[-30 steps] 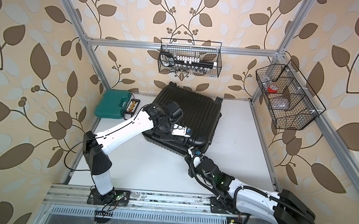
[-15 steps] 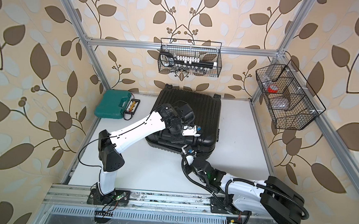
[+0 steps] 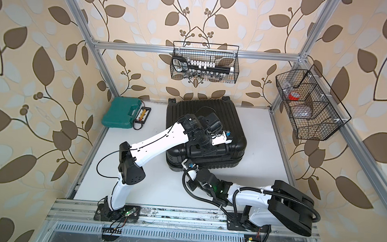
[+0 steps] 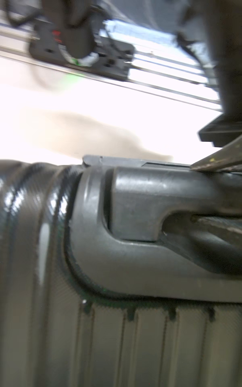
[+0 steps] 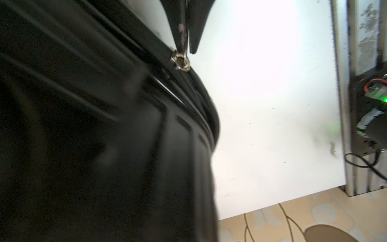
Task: Close the suitcase zippers
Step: Adjust the suitcase at the center of the board.
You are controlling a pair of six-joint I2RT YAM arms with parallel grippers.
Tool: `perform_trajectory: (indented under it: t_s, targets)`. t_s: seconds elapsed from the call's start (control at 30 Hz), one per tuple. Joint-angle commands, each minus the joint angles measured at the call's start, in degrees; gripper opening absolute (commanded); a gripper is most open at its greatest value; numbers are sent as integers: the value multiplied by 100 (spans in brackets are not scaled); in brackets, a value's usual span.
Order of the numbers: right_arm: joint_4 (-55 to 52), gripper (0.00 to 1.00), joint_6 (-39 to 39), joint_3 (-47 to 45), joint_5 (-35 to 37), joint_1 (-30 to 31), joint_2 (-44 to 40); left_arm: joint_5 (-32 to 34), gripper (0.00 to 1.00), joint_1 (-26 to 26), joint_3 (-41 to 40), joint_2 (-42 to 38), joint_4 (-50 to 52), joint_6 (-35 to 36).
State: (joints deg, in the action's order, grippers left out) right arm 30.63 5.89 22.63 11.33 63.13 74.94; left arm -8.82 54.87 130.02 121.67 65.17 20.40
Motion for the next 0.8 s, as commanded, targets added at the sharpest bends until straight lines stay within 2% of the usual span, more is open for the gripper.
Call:
perform_trajectory:
  t_s: [0.0, 0.43, 0.5, 0.67, 0.77]
  targets:
    - [636, 0, -211, 386, -1164, 414, 89, 433, 17, -152, 375, 22, -1758, -580]
    - [645, 0, -97, 710, -1024, 712, 428, 536, 17, -152, 766, 475, -2300, -1101]
    - [511, 0, 47, 669, -750, 715, 344, 545, 25, -152, 832, 454, -2272, -1126]
    - [-8, 0, 571, 375, 109, 713, 85, 567, 65, -157, 700, 143, -2108, -960]
    - [-262, 0, 877, 167, 458, 711, -61, 588, 73, -161, 399, -205, -2154, -801]
